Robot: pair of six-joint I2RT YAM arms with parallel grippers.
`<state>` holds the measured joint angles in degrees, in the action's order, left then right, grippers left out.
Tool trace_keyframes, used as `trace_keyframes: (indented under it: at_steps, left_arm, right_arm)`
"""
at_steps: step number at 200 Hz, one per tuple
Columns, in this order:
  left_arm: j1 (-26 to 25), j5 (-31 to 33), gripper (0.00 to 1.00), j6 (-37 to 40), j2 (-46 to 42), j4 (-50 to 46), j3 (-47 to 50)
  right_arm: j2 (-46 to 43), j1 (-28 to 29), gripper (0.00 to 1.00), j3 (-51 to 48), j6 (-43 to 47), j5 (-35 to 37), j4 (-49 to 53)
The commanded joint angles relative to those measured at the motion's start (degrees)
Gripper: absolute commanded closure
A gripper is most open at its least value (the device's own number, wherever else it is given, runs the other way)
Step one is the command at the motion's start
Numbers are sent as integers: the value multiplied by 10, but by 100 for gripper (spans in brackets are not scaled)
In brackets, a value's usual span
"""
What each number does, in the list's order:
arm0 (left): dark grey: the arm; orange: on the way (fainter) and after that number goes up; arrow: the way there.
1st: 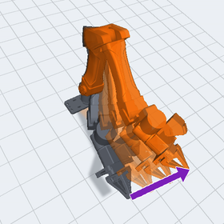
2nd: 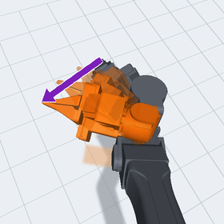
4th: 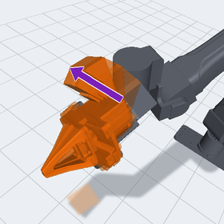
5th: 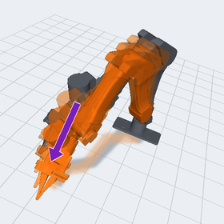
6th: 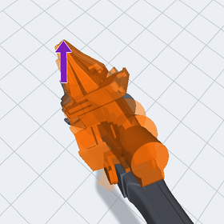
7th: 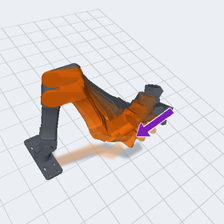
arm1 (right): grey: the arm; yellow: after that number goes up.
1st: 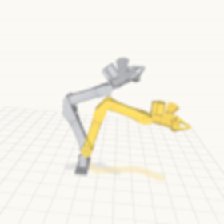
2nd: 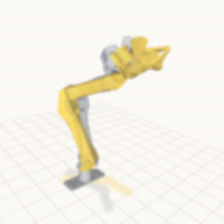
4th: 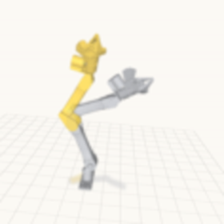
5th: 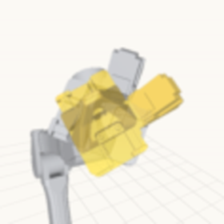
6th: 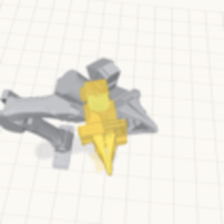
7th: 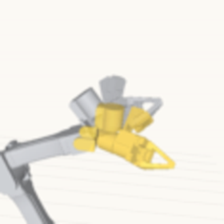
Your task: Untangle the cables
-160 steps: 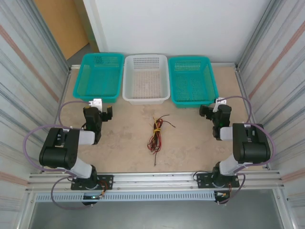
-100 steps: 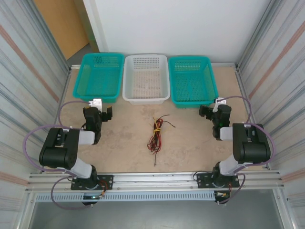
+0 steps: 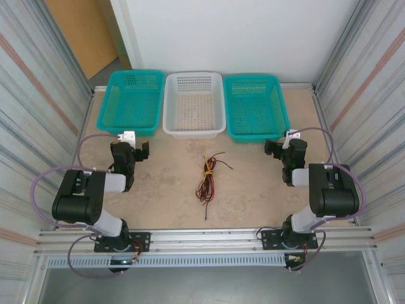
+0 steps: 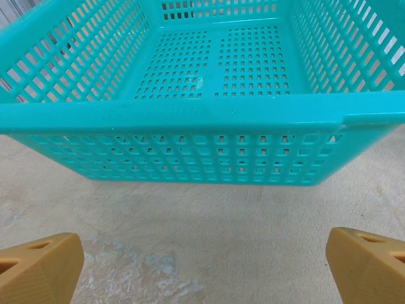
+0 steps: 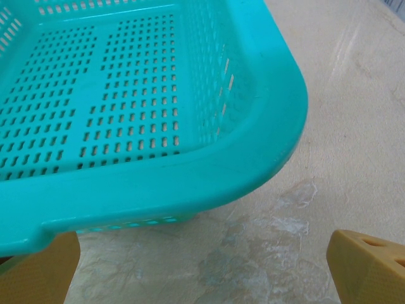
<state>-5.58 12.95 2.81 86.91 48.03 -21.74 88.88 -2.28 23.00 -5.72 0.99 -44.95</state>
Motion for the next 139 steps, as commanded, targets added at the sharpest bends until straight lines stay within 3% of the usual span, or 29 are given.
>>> trace_keyframes:
  at_steps: [1,52,65,75,90,100,123,134,139]
  left_arm:
    - [4,-4,1,2,0,8,-4]
    - [12,-16,1,-2,-2,6,-3]
    - [7,8,1,-5,-16,-3,-3]
    - [-12,21,1,22,-40,11,8]
    - [-59,119,1,32,-98,-175,-73]
    - [-69,150,1,-13,-122,-251,-125]
    - [-71,112,4,-186,-180,-504,-248]
    - [-76,66,4,-243,-202,-549,-266]
    - [-85,50,4,-254,-213,-554,-263]
  right_arm:
    - [-6,-2,1,6,6,-7,-5]
    - [-6,-3,1,6,6,-7,-5]
    - [-8,-2,1,6,7,-4,-11]
    - [-39,8,1,35,7,36,75]
    - [-107,25,1,126,-4,74,264]
    - [-148,33,1,168,-34,95,342]
    - [-241,35,1,208,-151,89,466]
    - [-267,33,1,189,-270,151,498]
    - [-276,24,1,185,-304,130,516]
